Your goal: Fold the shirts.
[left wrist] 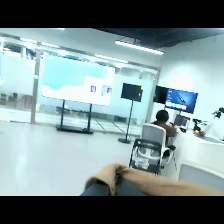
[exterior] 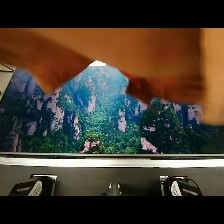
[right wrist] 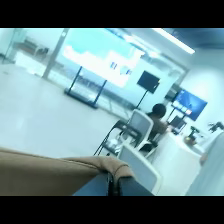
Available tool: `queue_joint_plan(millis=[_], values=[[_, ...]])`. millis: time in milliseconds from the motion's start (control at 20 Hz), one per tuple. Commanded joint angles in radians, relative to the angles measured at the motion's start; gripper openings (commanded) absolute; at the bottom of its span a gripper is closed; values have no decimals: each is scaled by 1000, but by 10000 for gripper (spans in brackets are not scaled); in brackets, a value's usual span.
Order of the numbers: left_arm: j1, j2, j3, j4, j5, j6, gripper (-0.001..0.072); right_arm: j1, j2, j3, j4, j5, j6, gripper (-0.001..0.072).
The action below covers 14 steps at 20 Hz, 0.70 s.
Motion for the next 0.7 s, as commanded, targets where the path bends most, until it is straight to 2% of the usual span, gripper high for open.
queue_joint_plan(millis=[0,100,250,350,450,550,650], values=[[2,29,25,14,-19,-19,22,1,36,13,-35,38,37,21],[2,25,25,69,-93,-19,22,1,21,13,-52,111,38,21],[2,-31,21,143,-255,-19,22,1,-72,13,-79,286,112,21],[2,-119,-13,148,-374,-17,22,1,-206,13,-45,446,122,21],[2,-218,-88,148,-465,35,22,7,-359,0,-31,610,123,20],[2,-321,-226,151,-497,63,22,105,-515,-92,-121,653,122,21],[1,-416,-361,151,-462,88,22,218,-652,-162,-201,583,123,21]])
